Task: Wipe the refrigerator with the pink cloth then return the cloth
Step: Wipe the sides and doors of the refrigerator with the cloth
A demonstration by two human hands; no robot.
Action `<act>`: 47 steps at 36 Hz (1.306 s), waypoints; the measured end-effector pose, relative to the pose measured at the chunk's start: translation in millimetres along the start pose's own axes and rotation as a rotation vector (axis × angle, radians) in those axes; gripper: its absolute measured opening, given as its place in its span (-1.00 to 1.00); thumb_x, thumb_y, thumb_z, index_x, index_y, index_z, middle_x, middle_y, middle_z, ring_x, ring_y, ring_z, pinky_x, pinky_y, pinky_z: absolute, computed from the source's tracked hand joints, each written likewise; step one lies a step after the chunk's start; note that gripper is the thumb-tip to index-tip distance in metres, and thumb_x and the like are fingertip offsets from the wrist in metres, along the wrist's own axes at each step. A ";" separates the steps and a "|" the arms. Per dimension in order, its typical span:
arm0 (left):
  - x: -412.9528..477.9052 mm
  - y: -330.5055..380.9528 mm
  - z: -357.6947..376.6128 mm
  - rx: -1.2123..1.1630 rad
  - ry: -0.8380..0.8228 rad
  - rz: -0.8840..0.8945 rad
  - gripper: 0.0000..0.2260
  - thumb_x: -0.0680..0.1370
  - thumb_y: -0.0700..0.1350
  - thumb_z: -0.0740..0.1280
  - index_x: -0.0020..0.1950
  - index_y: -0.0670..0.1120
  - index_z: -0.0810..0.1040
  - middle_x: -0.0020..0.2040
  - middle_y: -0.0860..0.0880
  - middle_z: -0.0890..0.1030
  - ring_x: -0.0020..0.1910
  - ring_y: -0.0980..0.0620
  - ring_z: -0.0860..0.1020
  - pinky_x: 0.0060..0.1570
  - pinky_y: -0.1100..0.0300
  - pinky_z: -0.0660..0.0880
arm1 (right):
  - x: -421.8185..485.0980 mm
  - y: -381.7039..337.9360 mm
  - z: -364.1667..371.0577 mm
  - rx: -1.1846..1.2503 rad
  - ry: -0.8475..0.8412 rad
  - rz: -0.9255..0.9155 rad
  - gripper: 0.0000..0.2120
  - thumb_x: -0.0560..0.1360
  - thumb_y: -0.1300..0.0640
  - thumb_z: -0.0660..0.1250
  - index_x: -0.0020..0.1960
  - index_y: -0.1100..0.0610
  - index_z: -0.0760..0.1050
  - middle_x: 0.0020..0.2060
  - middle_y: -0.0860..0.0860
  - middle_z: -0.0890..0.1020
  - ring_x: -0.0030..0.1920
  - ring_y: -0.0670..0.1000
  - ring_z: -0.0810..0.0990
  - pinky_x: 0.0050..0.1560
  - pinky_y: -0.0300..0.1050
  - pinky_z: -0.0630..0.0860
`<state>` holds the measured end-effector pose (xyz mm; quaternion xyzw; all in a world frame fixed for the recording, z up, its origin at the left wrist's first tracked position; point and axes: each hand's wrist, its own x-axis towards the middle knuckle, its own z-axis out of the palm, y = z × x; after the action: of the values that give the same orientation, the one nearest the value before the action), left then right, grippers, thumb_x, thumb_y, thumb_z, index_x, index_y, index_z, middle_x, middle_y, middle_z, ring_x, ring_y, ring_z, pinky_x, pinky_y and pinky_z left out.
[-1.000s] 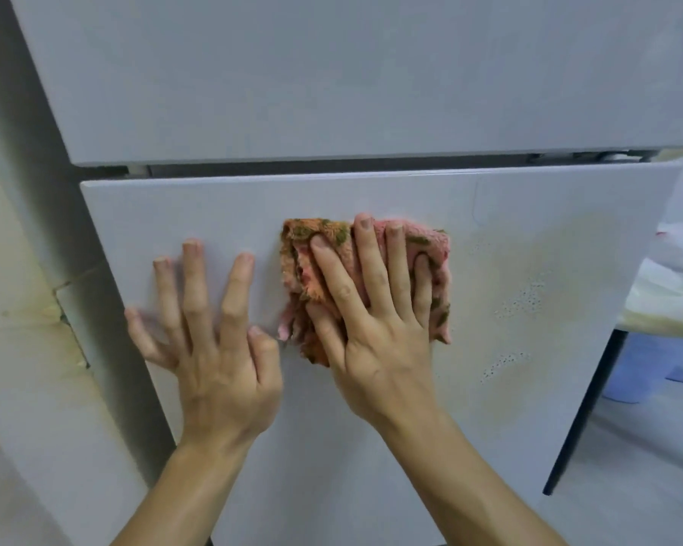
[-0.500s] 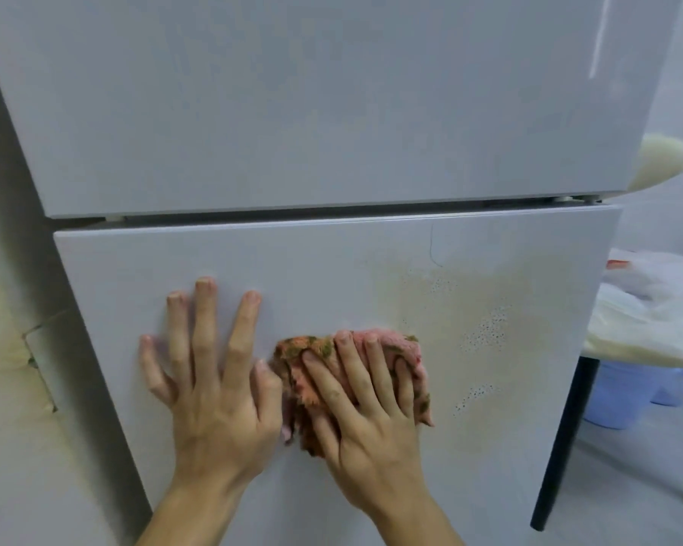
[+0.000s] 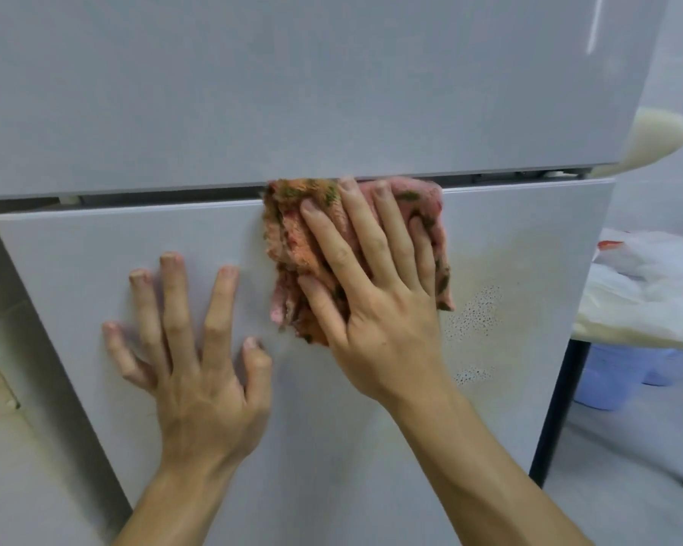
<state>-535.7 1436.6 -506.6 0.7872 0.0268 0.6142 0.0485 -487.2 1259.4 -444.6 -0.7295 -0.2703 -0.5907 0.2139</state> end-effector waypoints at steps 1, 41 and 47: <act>0.1 0.1 0.1 -0.001 0.004 0.000 -0.42 0.62 -0.02 0.19 0.67 -0.03 0.27 0.71 -0.19 0.08 0.70 -0.24 0.01 0.52 -0.50 -0.05 | -6.8 7.1 0.0 -0.001 0.014 0.000 -0.51 0.72 -0.11 0.23 0.62 -0.08 0.30 0.65 -0.01 0.26 0.68 0.03 0.13 0.64 0.14 0.11; 2.4 21.8 0.9 0.007 -0.077 -0.014 -0.27 0.55 0.14 0.33 0.68 -0.03 0.23 0.69 -0.28 0.09 0.66 -0.43 0.01 0.53 -0.53 -0.08 | -89.4 48.6 11.9 -0.047 0.032 0.080 -0.46 0.73 -0.12 0.13 0.68 -0.09 0.15 0.69 -0.01 0.05 0.71 0.10 -0.02 0.65 0.25 -0.01; 0.2 41.5 5.3 -0.002 -0.095 0.033 -0.28 0.54 0.08 0.34 0.68 -0.02 0.26 0.69 -0.29 0.09 0.64 -0.47 0.01 0.52 -0.53 -0.09 | -170.0 77.4 5.9 -0.046 -0.127 0.072 -0.42 0.71 -0.13 0.13 0.70 -0.17 0.07 0.72 -0.08 -0.05 0.71 0.08 -0.08 0.68 0.15 -0.16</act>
<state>-531.2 1395.1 -503.2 0.8157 0.0110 0.5769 0.0403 -459.3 1180.1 -611.5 -0.7795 -0.2433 -0.5413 0.2004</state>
